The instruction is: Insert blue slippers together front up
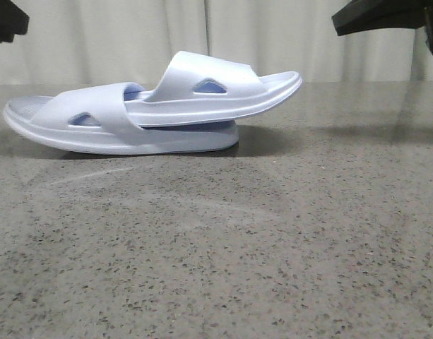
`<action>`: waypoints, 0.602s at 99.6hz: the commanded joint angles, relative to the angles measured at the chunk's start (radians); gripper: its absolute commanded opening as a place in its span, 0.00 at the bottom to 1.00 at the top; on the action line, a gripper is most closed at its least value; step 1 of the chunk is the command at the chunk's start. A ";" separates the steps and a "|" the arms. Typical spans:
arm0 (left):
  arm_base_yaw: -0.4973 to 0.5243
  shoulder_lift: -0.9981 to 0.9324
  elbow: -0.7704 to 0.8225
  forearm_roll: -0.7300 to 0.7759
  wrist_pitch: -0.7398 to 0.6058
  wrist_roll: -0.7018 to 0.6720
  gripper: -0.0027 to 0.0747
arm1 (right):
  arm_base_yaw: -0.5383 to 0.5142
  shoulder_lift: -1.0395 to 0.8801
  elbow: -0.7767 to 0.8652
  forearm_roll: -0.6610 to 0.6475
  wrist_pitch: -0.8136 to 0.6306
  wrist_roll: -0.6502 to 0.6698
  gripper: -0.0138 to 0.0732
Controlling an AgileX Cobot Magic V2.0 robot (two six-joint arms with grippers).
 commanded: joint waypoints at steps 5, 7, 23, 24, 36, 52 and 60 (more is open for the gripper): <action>-0.004 -0.105 -0.032 -0.036 -0.061 0.014 0.05 | -0.005 -0.133 -0.008 0.027 -0.057 -0.005 0.07; -0.004 -0.118 -0.029 -0.036 -0.077 0.014 0.05 | -0.005 -0.151 0.001 0.027 -0.082 -0.005 0.07; -0.042 -0.225 0.033 -0.034 -0.245 0.072 0.05 | 0.001 -0.314 0.137 0.017 -0.311 -0.005 0.07; -0.045 -0.234 0.037 -0.034 -0.260 0.079 0.05 | 0.005 -0.322 0.153 0.017 -0.322 -0.005 0.07; -0.119 -0.304 0.106 -0.034 -0.380 0.142 0.05 | 0.065 -0.453 0.293 -0.002 -0.532 -0.019 0.07; -0.247 -0.378 0.191 -0.032 -0.508 0.172 0.05 | 0.229 -0.607 0.449 -0.092 -0.769 -0.025 0.07; -0.298 -0.419 0.234 -0.045 -0.539 0.172 0.05 | 0.302 -0.682 0.520 -0.100 -0.867 -0.025 0.07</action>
